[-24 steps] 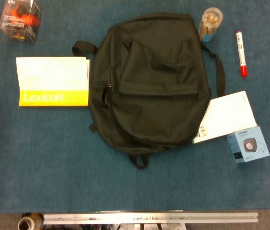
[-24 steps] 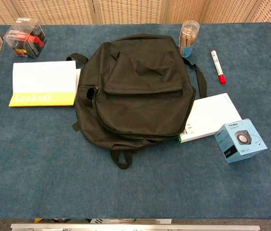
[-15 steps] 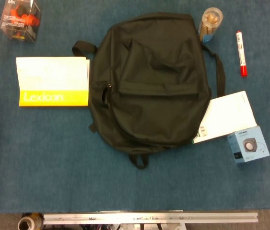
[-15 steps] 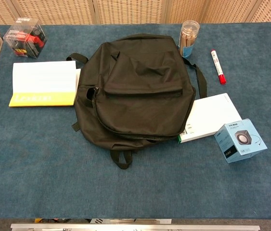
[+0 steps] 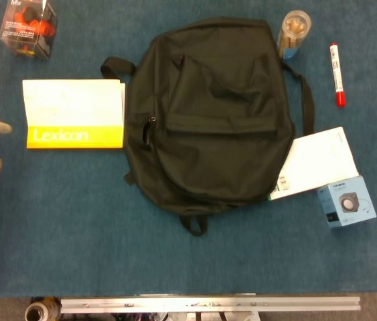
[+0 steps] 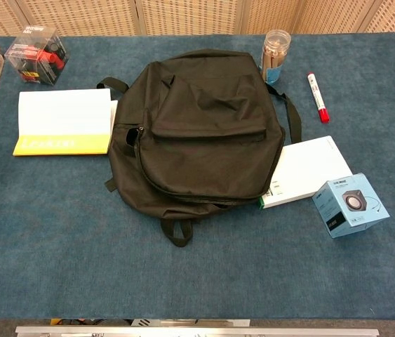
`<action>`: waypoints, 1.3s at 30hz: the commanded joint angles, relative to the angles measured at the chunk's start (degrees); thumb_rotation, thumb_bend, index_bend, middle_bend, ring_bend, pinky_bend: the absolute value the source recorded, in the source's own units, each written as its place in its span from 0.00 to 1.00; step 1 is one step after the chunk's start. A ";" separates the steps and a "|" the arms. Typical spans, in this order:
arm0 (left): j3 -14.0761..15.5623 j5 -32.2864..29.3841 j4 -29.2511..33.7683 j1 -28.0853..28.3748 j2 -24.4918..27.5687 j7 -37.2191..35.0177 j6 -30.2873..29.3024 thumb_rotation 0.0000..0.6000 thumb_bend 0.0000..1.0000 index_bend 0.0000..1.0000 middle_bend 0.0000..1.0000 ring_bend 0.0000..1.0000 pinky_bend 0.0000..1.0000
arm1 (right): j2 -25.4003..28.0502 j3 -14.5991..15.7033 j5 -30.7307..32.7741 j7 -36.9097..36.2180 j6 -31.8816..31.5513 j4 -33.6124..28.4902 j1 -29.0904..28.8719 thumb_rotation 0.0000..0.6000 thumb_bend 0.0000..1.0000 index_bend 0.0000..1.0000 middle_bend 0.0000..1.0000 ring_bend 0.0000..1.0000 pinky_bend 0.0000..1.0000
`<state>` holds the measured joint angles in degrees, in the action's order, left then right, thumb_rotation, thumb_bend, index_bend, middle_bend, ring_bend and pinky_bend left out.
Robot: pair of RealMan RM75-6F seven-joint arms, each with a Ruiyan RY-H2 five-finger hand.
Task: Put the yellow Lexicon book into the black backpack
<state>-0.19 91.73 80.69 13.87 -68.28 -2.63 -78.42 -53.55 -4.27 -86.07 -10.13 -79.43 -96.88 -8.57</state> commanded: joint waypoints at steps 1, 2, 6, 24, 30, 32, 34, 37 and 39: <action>0.17 -1.42 0.36 4.05 -0.25 2.46 7.92 1.00 0.28 0.28 0.28 0.26 0.35 | -0.05 0.08 -0.06 -0.10 0.07 0.12 -0.02 1.00 0.26 0.49 0.46 0.33 0.42; 0.17 -1.92 0.60 4.79 -0.33 3.20 9.59 1.00 0.28 0.26 0.27 0.26 0.35 | -0.08 0.11 -0.07 -0.12 0.11 0.18 -0.02 1.00 0.26 0.49 0.46 0.33 0.42; -0.14 -3.97 1.10 7.29 -1.38 6.07 14.77 1.00 0.28 0.21 0.24 0.24 0.33 | -0.14 0.29 -0.02 -0.18 0.18 0.36 0.08 1.00 0.26 0.49 0.46 0.33 0.42; -2.38 -15.36 -3.81 14.41 -9.22 17.07 28.19 1.00 0.22 0.09 0.14 0.18 0.30 | -0.32 0.66 0.35 -0.35 -0.42 0.56 0.88 1.00 0.26 0.49 0.46 0.33 0.42; -2.67 -18.86 -4.94 15.76 -10.19 19.43 30.52 1.00 0.22 0.09 0.14 0.18 0.29 | -0.43 0.72 0.49 -0.66 -0.54 0.93 1.11 1.00 0.26 0.49 0.46 0.33 0.42; -2.69 -19.54 -5.79 16.10 -10.85 19.94 30.76 1.00 0.22 0.09 0.14 0.18 0.29 | -0.45 0.84 0.45 -0.81 -0.53 1.13 1.21 1.00 0.26 0.49 0.46 0.33 0.42; -2.62 -20.02 -6.39 16.32 -11.31 20.34 30.94 1.00 0.22 0.10 0.14 0.18 0.29 | -0.56 0.91 0.51 -0.90 -0.56 1.36 1.33 1.00 0.26 0.49 0.46 0.33 0.42; -2.63 -20.35 -7.29 16.45 -12.14 20.33 30.53 1.00 0.22 0.11 0.14 0.18 0.29 | -0.71 1.08 0.65 -1.29 -0.62 1.72 1.61 1.00 0.26 0.49 0.46 0.33 0.42; -2.72 -20.47 -8.07 16.48 -12.75 19.99 30.12 1.00 0.22 0.12 0.15 0.18 0.29 | -0.73 1.11 0.75 -1.50 -0.73 1.95 1.77 1.00 0.26 0.49 0.46 0.33 0.42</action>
<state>-2.86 71.35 72.87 30.31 -80.80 17.50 -48.12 -54.27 -3.17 -85.33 -11.63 -80.15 -94.93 -6.81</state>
